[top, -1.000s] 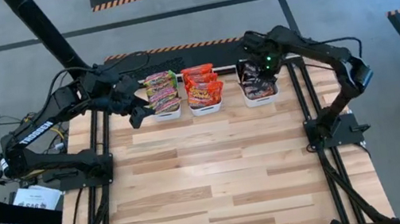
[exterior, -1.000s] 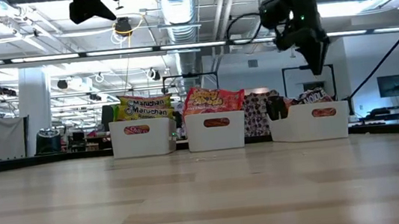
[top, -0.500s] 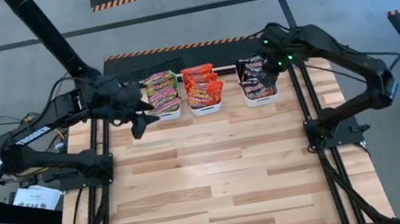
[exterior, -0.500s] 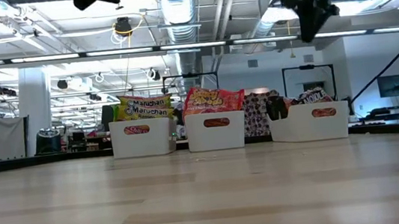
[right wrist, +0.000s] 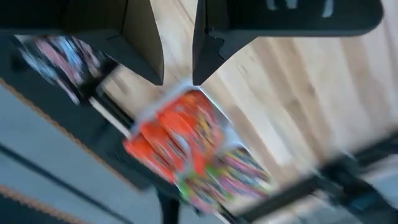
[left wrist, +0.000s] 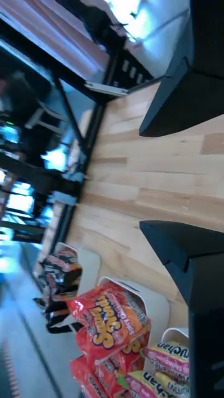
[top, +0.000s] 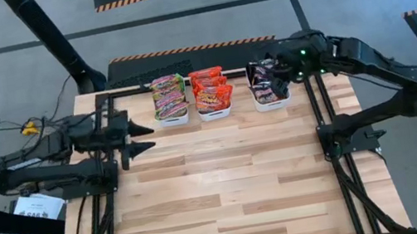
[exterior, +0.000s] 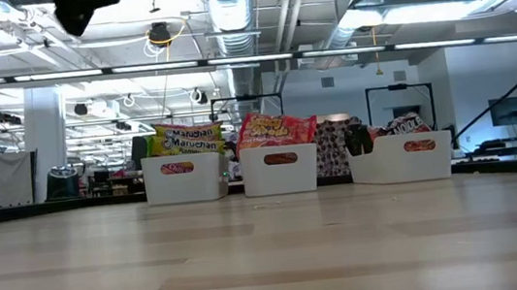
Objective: Sort Maruchan noodles
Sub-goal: Return to Home Position
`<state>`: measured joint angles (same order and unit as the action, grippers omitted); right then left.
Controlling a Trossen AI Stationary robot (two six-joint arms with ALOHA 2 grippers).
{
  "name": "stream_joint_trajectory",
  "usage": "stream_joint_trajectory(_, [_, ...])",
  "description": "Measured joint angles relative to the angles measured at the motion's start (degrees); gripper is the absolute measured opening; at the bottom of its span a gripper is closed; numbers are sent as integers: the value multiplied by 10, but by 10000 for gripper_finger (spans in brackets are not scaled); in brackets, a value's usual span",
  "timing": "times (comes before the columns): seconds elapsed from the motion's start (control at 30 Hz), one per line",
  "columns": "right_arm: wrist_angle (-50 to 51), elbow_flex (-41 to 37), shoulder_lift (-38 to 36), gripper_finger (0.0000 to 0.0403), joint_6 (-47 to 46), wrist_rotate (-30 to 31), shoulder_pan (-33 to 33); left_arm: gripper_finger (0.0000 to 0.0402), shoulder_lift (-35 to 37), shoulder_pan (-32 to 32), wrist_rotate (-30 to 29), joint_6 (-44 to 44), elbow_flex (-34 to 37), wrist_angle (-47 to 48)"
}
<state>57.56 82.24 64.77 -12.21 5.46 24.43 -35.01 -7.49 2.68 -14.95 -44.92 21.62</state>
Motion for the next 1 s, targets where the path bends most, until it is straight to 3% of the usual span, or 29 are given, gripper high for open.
stream_joint_trajectory(0.27, [-79, 0, -24, 111, -18, 0, -100, 217, 195, 0, -3, -10, 175, -136])
stream_joint_trajectory(0.57, [-85, 0, -27, 111, -72, -17, -197, 217, 346, 0, -36, -27, 283, -138])
stream_joint_trajectory(1.0, [-145, 0, -27, 111, -132, -10, -276, 217, 348, 0, -31, -12, 382, -193])
